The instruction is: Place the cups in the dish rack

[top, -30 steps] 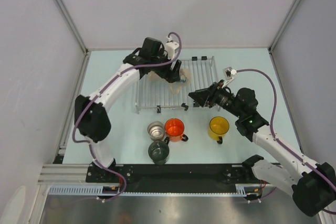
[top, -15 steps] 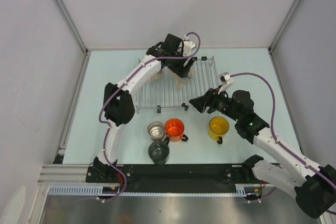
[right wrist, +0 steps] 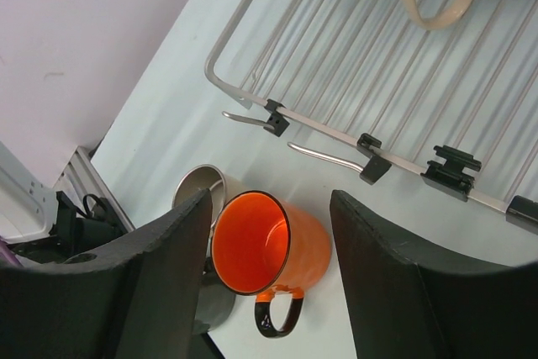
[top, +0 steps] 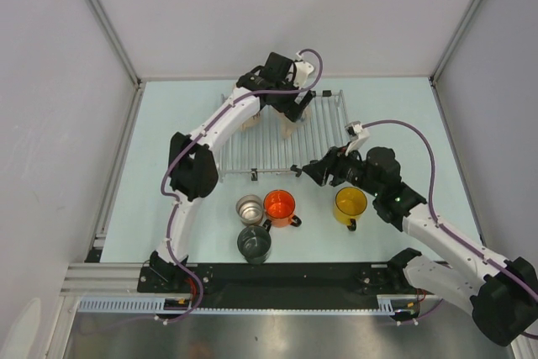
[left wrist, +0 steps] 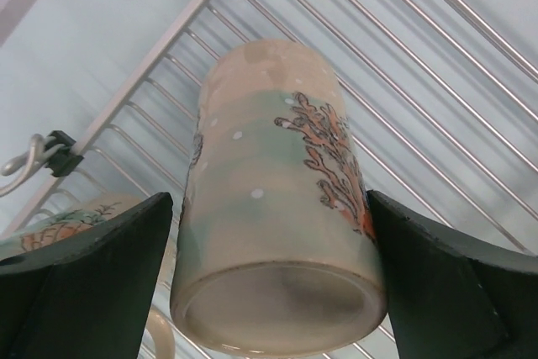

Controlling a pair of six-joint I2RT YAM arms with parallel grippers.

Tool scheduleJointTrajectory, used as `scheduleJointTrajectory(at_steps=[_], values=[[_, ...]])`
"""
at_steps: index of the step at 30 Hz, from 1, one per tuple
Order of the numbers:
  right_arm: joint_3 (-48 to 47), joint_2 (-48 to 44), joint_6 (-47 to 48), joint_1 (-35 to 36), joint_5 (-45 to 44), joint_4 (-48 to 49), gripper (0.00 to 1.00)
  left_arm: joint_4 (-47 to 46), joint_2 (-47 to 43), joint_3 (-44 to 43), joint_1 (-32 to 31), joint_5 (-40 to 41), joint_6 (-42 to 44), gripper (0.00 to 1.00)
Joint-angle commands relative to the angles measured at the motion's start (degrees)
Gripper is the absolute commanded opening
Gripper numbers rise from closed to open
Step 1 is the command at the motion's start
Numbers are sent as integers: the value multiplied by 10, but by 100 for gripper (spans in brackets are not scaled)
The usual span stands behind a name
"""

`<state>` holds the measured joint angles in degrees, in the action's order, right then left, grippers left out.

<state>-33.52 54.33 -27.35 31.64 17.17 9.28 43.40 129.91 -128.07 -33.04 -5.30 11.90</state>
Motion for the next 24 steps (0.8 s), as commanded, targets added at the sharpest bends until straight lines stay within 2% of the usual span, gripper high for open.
scheduleJointTrajectory(at_steps=[1,15,24], values=[[2,3,6,3,1,29,65,-45,-19,20,-1,27,8,100],[8,14,7,3,13,37,69,-71,-67,36,-6,-48,-44,100],[13,5,7,4,16,36,69,-101,-58,23,-20,-40,-53,100]])
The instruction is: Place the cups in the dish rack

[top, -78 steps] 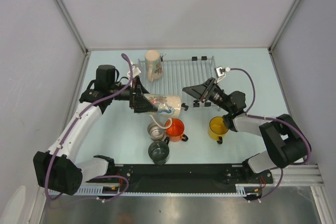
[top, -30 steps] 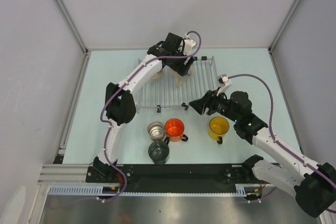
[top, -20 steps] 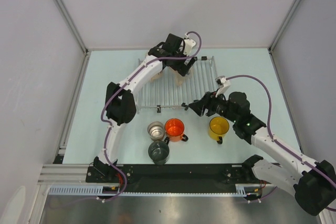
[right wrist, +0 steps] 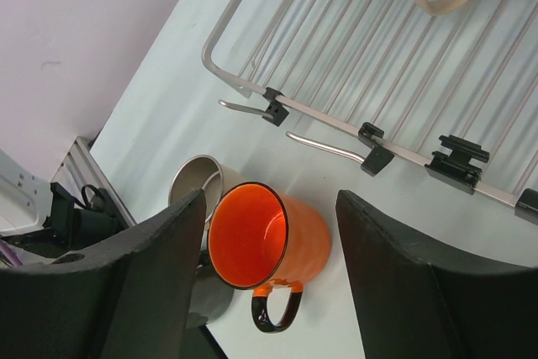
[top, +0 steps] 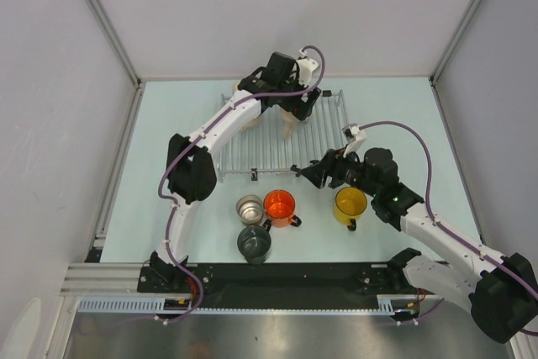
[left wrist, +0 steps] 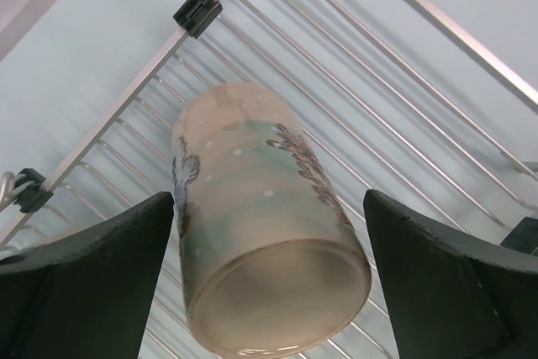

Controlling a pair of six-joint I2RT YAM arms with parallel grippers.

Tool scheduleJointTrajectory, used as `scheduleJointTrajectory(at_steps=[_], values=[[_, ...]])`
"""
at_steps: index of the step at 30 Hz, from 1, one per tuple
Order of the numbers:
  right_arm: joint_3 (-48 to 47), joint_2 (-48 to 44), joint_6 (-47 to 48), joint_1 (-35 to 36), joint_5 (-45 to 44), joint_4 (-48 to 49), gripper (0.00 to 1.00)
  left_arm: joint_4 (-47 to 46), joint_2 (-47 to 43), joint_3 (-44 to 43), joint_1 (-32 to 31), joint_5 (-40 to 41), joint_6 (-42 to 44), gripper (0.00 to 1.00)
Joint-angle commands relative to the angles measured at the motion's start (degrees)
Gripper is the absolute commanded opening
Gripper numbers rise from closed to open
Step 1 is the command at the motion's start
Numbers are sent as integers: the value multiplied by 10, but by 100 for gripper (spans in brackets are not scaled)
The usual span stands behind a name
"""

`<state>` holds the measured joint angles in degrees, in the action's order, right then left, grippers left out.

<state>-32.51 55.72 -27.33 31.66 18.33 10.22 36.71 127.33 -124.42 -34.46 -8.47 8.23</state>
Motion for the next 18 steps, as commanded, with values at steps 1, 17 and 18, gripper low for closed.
scheduleJointTrajectory(at_steps=[1,17,18], values=[[4,-10,9,2,6,27,69,-36,-31,-15,-6,-8,-16,100],[8,2,4,-5,12,36,70,-102,-103,55,9,45,18,100],[7,6,3,-5,14,38,70,-110,-119,61,11,47,21,100]])
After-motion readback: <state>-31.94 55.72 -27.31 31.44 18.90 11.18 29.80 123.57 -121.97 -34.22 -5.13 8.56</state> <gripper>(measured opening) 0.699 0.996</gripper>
